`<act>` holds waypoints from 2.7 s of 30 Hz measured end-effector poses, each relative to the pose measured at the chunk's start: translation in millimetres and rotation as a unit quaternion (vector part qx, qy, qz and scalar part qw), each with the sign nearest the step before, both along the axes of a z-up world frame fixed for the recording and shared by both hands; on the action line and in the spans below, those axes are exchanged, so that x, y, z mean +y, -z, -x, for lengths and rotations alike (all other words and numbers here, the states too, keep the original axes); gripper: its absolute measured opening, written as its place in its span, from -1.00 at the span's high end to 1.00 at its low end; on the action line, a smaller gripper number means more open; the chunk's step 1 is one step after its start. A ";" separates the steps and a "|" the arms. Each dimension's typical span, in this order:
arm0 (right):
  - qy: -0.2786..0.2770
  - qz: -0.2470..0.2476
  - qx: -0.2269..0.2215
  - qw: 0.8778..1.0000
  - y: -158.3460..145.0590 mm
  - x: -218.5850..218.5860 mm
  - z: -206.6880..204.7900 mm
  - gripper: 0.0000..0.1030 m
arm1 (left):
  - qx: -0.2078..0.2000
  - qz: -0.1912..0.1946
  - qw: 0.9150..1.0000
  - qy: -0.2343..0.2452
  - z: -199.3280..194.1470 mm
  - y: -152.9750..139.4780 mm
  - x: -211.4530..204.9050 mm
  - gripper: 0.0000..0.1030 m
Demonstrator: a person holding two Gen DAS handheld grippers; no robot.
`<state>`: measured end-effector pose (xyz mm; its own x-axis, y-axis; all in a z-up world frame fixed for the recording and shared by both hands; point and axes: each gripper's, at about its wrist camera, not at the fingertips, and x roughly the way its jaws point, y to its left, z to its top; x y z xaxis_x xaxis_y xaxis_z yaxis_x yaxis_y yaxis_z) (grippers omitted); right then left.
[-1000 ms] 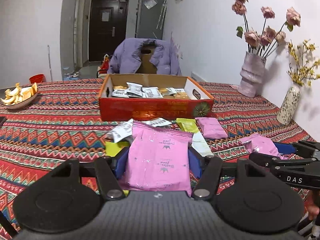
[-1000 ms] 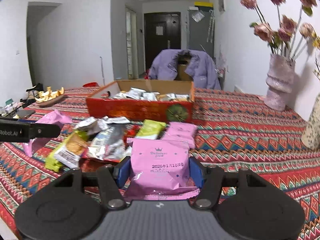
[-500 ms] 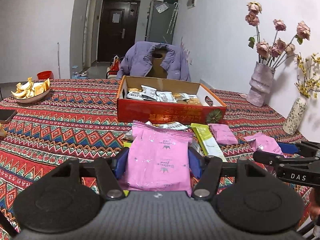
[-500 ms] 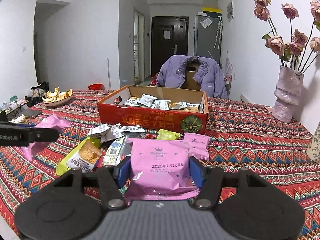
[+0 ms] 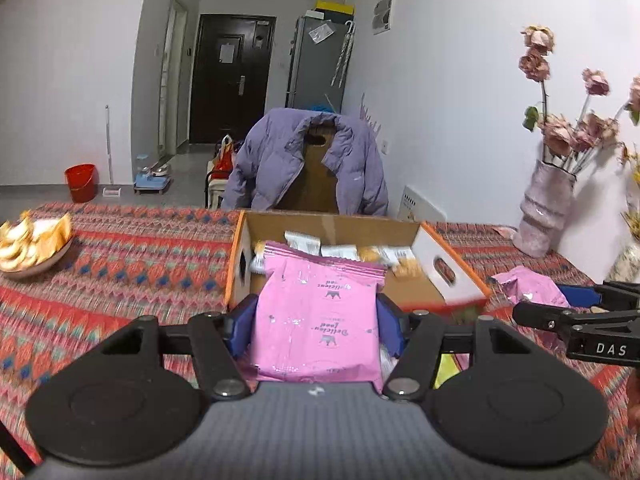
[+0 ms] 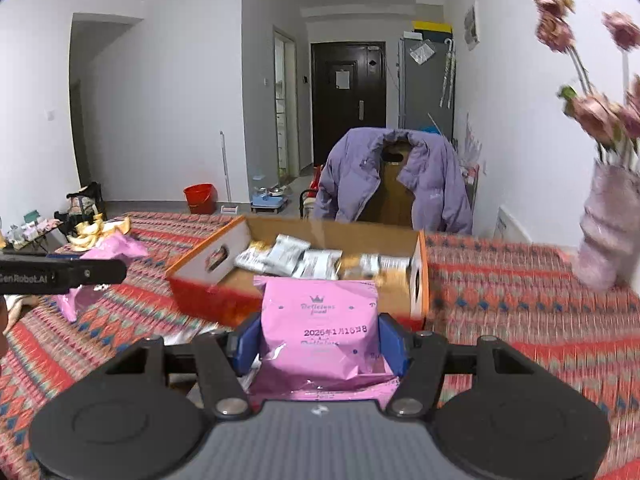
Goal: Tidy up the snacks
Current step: 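Carry both held pink packets over the cardboard box, then open both tools to drop the pink packets into the box, then move both open tools back to the snack pile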
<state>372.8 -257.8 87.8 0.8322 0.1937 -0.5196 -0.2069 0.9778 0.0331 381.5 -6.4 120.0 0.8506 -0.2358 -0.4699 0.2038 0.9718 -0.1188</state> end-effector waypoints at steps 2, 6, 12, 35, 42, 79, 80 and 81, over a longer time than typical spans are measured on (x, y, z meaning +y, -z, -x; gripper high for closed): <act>-0.004 -0.011 0.010 1.000 -0.7 -4.6 -35.9 -0.18 | 0.005 -0.001 1.000 -0.001 -29.1 0.2 -3.4 -0.21; -0.004 -0.003 0.030 1.000 12.6 -4.8 -106.4 -0.18 | 0.020 -0.024 0.999 -0.010 -94.1 12.1 -12.5 -0.21; 0.013 -0.025 0.113 0.993 65.0 -8.5 -217.1 -0.18 | 0.075 -0.066 0.995 -0.003 -183.9 49.9 -28.9 -0.21; 0.017 0.017 0.111 0.994 27.2 -12.4 -201.7 -0.51 | 0.037 -0.083 0.996 0.009 -160.5 13.3 -11.1 -0.45; -0.001 0.013 0.066 0.998 -19.9 -24.8 -105.8 -0.67 | -0.002 -0.071 0.997 0.028 -62.3 -26.4 5.1 -0.53; 0.033 -0.002 -0.003 0.999 83.2 -12.2 216.3 -1.00 | 0.010 -0.036 0.997 -0.063 217.6 70.1 15.3 -0.81; 0.034 -0.003 -0.003 0.999 81.7 -12.9 213.6 -1.00 | 0.011 -0.037 0.997 -0.062 215.1 70.0 14.4 -0.81; 0.035 -0.003 -0.002 0.999 81.4 -13.8 210.6 -1.00 | 0.012 -0.038 0.997 -0.061 212.5 70.2 13.5 -0.81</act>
